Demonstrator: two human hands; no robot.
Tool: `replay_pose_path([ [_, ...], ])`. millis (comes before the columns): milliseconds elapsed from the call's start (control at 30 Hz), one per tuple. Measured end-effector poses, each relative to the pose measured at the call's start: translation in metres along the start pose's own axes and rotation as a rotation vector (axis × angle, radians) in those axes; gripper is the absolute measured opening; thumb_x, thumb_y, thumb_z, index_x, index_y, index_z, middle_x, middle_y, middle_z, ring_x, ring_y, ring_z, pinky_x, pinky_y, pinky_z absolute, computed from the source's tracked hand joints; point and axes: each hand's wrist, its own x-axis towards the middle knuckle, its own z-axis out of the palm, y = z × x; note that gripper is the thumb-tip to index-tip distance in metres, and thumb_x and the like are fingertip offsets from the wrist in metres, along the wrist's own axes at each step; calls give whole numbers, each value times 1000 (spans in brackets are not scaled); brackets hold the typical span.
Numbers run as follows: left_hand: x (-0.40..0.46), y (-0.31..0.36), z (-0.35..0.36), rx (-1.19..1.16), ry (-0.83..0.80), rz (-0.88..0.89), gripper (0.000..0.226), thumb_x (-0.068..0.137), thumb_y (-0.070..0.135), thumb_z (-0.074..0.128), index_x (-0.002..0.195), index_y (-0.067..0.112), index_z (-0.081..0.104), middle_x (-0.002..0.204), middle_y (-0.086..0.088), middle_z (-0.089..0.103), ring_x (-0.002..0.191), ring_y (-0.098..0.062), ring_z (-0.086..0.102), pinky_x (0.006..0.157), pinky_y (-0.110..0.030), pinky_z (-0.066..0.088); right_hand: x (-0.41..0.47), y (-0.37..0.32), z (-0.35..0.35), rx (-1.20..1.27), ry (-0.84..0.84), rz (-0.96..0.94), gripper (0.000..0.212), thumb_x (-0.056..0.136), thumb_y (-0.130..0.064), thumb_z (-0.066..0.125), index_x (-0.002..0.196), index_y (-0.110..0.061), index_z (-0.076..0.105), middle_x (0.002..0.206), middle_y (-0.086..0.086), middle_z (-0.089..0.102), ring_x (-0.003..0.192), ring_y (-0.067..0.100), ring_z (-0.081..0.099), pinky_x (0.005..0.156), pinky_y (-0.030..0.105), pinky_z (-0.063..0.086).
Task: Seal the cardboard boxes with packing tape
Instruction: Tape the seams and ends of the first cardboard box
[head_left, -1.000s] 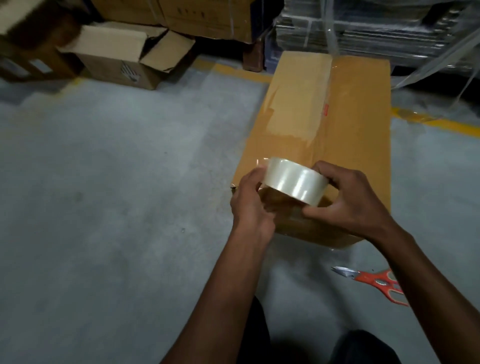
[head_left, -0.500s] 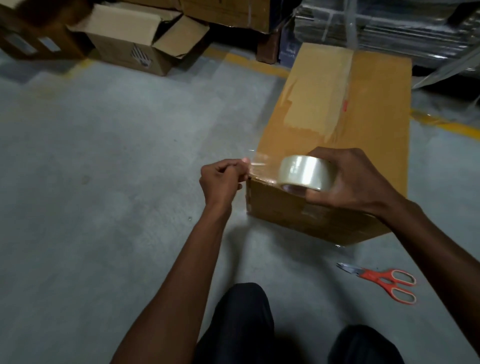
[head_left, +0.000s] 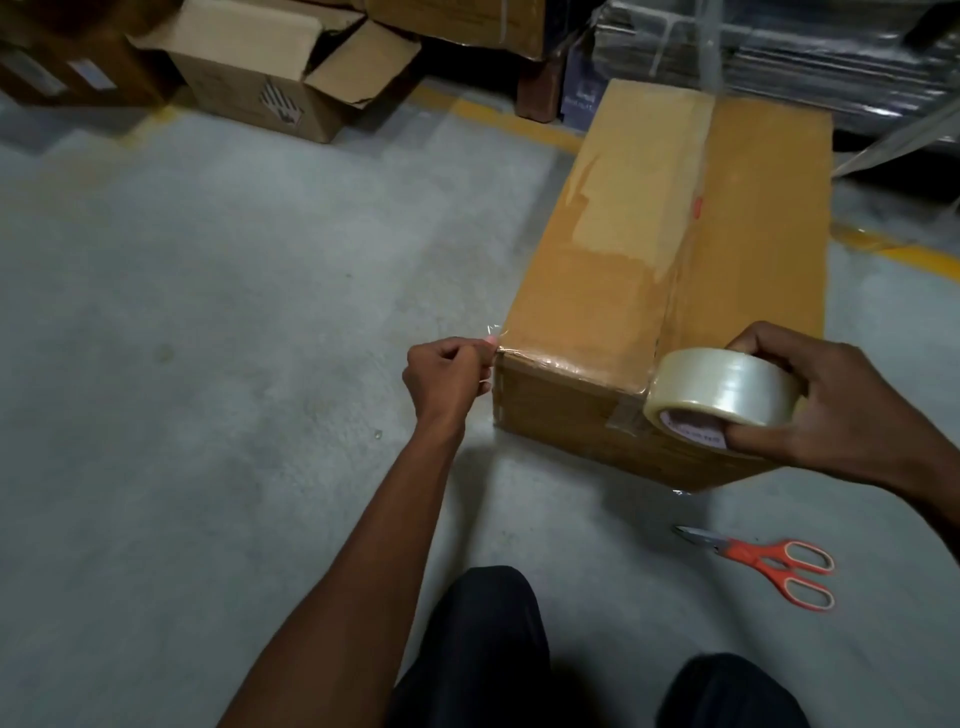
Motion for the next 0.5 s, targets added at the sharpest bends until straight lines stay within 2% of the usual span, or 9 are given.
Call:
replay_pose_path([
  [133,5,2,-2,-23,31,7,7,83,11,79,77,11,81,65,-3,72,63,-14,67,58,-28,59,5,0,1,7,16,-12,55,55,-61,78,95,-27,61,92,-13,68,81,12,67,58,28,50],
  [300,14,2,-4,-53,63,-68,13,86,11,79,73,15,77,71,-6,73,66,-16,68,61,-31,61,18,-9,5,17,-13,-36,57,57,-64,76,100,-30,63,97,-20,68,87,5,67,60,17,50],
  [500,22,-2,-4,-74,57,-131,12,84,13,81,74,9,76,69,-6,72,64,-16,67,62,-32,60,23,-12,8,0,-15,-33,57,56,-65,77,100,-31,64,92,-20,69,85,2,67,61,14,49],
])
